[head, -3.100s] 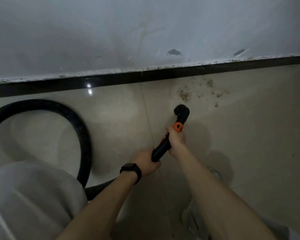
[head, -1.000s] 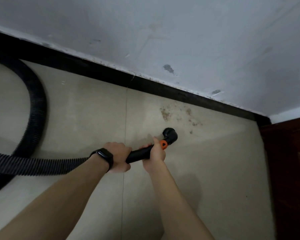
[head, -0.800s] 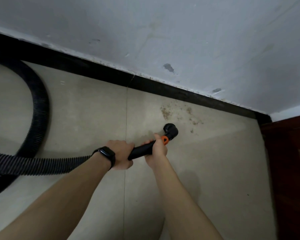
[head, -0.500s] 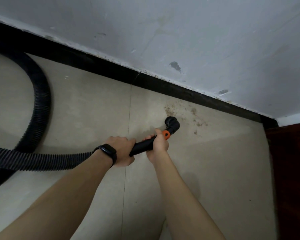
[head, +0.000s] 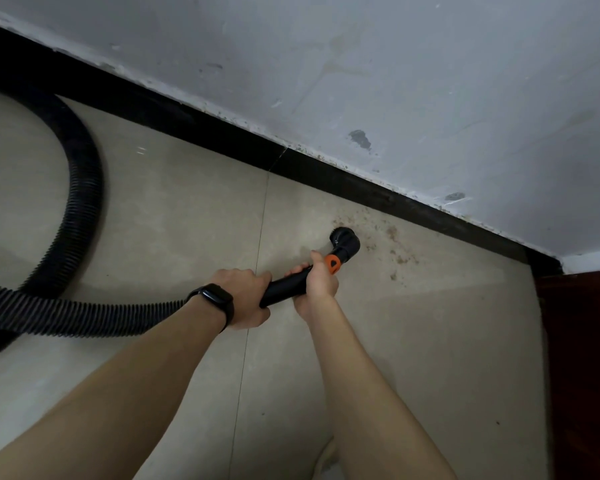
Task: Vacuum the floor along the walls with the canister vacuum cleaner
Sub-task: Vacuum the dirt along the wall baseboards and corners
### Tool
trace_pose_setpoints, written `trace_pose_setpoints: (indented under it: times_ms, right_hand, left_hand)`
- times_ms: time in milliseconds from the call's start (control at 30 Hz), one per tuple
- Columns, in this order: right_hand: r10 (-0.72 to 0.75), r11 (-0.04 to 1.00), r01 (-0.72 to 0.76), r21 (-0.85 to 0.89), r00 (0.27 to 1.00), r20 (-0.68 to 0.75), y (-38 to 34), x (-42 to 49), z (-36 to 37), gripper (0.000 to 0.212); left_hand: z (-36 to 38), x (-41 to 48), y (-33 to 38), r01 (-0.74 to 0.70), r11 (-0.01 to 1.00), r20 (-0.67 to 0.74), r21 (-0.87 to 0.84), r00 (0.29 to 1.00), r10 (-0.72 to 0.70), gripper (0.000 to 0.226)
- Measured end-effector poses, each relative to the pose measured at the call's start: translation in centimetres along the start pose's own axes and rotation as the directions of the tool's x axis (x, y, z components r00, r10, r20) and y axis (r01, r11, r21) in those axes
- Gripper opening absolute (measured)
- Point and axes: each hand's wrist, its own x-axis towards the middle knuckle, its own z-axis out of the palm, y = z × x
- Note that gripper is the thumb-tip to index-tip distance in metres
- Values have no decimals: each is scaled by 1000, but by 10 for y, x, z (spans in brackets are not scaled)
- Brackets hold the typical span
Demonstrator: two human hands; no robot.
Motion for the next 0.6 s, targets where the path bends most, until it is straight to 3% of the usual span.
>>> trace_pose_setpoints:
  times_ms: [600]
  right_hand:
    - [-27, 996, 29, -85, 999, 27, -35, 31, 15, 17]
  left_hand:
    - [-5, 37, 7, 51, 991, -64, -120, 996, -59, 37]
